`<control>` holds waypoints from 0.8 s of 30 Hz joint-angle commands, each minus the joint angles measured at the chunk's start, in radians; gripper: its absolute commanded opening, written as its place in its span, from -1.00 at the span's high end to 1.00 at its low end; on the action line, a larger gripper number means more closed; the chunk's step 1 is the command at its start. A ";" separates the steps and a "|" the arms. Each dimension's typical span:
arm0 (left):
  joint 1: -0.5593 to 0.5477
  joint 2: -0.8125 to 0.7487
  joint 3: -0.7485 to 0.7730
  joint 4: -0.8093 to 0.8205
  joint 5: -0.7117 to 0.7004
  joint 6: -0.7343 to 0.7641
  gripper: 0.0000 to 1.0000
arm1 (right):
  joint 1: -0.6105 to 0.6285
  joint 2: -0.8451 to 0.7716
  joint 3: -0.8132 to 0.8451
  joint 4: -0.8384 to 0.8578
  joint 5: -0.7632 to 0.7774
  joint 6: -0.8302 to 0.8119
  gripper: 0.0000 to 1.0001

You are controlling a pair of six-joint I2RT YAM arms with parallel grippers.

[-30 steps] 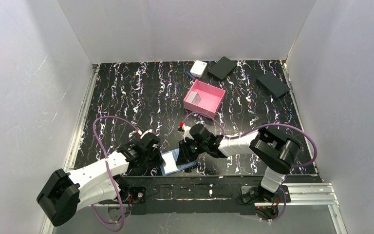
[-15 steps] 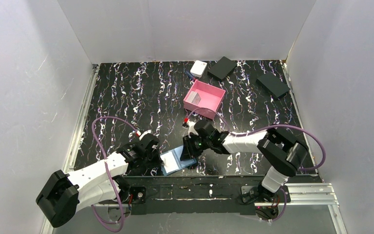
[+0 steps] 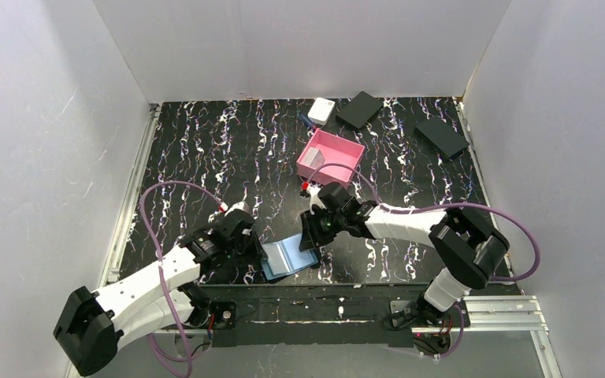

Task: Put the credit cards into the card holder
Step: Open the card holder at the center of the board.

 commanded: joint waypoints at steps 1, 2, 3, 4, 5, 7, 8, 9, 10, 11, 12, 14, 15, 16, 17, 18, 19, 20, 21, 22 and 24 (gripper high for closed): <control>0.003 -0.041 0.059 -0.028 0.013 0.026 0.77 | -0.029 -0.067 0.091 -0.115 0.033 -0.071 0.20; 0.003 -0.047 0.063 -0.030 0.015 0.026 0.77 | -0.035 -0.076 0.114 -0.146 0.049 -0.090 0.17; 0.003 -0.054 0.066 -0.032 0.016 0.025 0.76 | -0.040 -0.083 0.134 -0.169 0.062 -0.104 0.15; 0.003 -0.061 0.068 -0.034 0.016 0.026 0.76 | -0.044 -0.086 0.148 -0.184 0.071 -0.115 0.12; 0.003 -0.066 0.071 -0.037 0.016 0.026 0.75 | -0.047 -0.086 0.161 -0.196 0.077 -0.123 0.10; 0.003 -0.074 0.077 -0.042 0.018 0.026 0.74 | -0.048 -0.076 0.177 -0.202 0.054 -0.124 0.10; 0.004 -0.078 0.082 -0.042 0.024 0.026 0.74 | -0.048 -0.069 0.181 -0.202 0.039 -0.118 0.10; 0.003 -0.081 0.086 -0.041 0.032 0.025 0.73 | -0.048 -0.064 0.182 -0.194 0.026 -0.107 0.11; 0.003 -0.085 0.090 -0.039 0.037 0.022 0.71 | -0.048 -0.062 0.182 -0.186 0.020 -0.099 0.11; 0.003 -0.090 0.095 -0.033 0.055 0.018 0.69 | -0.048 -0.062 0.179 -0.175 0.018 -0.090 0.11; 0.003 -0.093 0.098 -0.021 0.075 0.012 0.67 | -0.046 -0.063 0.171 -0.157 0.007 -0.074 0.12; 0.003 -0.096 0.099 0.020 0.107 -0.002 0.62 | -0.035 -0.054 0.144 -0.091 -0.041 -0.025 0.16; 0.003 -0.094 0.103 0.048 0.125 -0.009 0.61 | -0.021 -0.043 0.122 -0.045 -0.067 0.012 0.21; 0.003 -0.088 0.109 0.069 0.139 -0.015 0.60 | -0.001 -0.030 0.099 0.002 -0.093 0.041 0.26; 0.003 -0.079 0.117 0.084 0.147 -0.020 0.59 | 0.023 -0.013 0.086 0.043 -0.110 0.062 0.32; 0.004 -0.070 0.126 0.096 0.152 -0.023 0.58 | 0.047 0.002 0.071 0.081 -0.117 0.084 0.37; 0.003 -0.058 0.134 0.103 0.154 -0.025 0.57 | 0.065 0.016 0.055 0.119 -0.121 0.108 0.40; 0.003 -0.046 0.142 0.109 0.155 -0.025 0.57 | 0.079 0.031 0.041 0.163 -0.127 0.133 0.45; 0.003 -0.034 0.145 0.115 0.155 -0.024 0.56 | 0.087 0.046 0.030 0.210 -0.133 0.154 0.50; 0.003 -0.022 0.147 0.119 0.153 -0.023 0.56 | 0.092 0.063 0.022 0.251 -0.139 0.172 0.55; 0.004 -0.004 0.147 0.125 0.145 -0.026 0.58 | 0.102 0.102 0.018 0.305 -0.155 0.198 0.62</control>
